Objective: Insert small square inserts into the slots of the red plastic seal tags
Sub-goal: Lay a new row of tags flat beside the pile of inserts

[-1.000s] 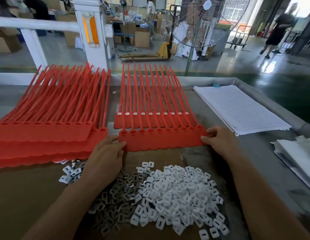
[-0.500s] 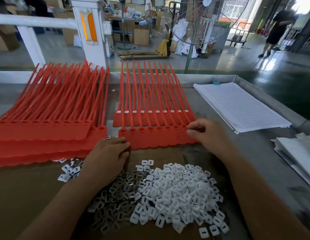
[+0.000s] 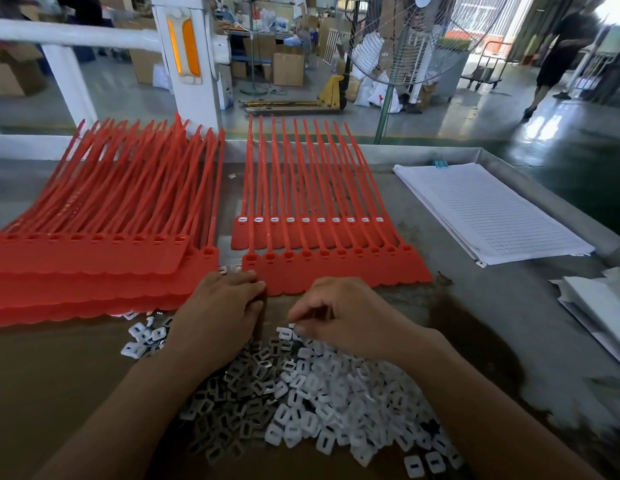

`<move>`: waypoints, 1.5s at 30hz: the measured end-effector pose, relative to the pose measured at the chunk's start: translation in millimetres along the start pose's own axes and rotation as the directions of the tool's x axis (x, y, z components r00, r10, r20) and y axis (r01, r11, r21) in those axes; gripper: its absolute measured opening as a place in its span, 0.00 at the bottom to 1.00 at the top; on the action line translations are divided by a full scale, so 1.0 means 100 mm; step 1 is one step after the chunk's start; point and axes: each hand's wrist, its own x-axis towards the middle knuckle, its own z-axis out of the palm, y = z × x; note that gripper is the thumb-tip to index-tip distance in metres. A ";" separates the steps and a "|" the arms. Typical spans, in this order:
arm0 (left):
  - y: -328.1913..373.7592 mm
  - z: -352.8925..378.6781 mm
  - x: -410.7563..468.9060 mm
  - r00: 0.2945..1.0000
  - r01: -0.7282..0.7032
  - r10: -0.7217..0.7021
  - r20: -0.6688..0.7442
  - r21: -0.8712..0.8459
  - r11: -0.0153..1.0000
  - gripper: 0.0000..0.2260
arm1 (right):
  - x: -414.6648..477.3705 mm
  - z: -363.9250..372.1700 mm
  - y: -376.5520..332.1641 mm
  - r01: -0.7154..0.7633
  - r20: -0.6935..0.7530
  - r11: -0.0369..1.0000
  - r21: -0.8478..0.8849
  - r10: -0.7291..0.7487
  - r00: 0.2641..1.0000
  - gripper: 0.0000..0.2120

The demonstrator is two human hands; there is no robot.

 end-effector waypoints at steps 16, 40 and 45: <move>0.00 0.00 0.02 0.999 -0.040 0.040 0.012 0.051 0.998 0.17 | 0.05 0.22 -0.12 0.039 0.045 0.998 -0.041 -0.038 0.998 0.02; 0.06 0.02 -0.02 0.999 -0.051 0.051 -0.020 -0.023 0.998 0.17 | 0.03 0.09 0.12 -0.194 -0.145 0.930 0.312 0.248 0.958 0.08; 0.06 0.00 0.00 0.999 -0.048 0.049 0.015 -0.055 0.997 0.16 | 0.07 0.06 0.12 -0.165 -0.223 0.955 0.245 0.221 0.949 0.09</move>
